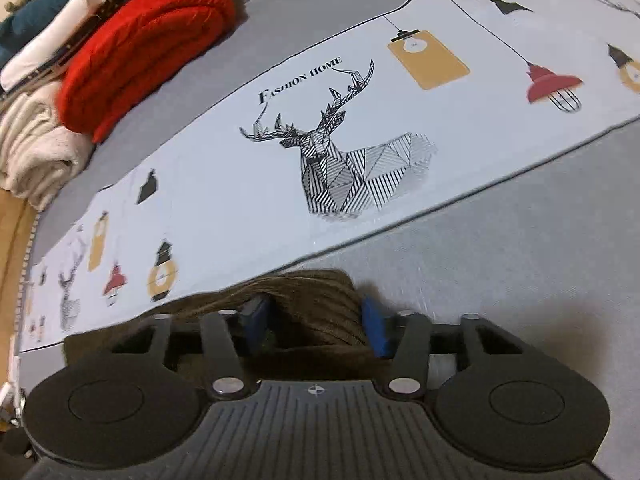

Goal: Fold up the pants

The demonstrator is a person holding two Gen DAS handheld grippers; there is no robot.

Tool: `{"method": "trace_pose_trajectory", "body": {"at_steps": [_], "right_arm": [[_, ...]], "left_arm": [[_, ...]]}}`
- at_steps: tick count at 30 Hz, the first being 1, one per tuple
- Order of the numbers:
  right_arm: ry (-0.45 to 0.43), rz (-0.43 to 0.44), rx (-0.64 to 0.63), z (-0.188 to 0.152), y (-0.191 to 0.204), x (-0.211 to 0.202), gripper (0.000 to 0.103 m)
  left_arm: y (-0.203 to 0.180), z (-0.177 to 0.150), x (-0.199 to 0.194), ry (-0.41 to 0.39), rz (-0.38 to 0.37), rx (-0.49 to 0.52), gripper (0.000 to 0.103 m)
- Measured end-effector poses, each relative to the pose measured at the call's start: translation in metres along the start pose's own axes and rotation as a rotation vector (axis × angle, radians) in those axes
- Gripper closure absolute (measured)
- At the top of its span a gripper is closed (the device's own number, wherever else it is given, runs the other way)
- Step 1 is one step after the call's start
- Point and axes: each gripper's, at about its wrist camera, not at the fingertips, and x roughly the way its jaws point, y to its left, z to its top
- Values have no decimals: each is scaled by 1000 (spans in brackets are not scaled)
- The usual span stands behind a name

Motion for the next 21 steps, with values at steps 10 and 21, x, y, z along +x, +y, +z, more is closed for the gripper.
{"method": "trace_pose_trajectory", "body": {"at_steps": [10,21], "right_arm": [[-304,-35,58,39,2,-33,103],[162,-33,-234,-54,-18,-44,24]], "left_arm": [[17,-6,-6,1,-80,-72,62],[60,11,-49,-223,-172,-317,62]]}}
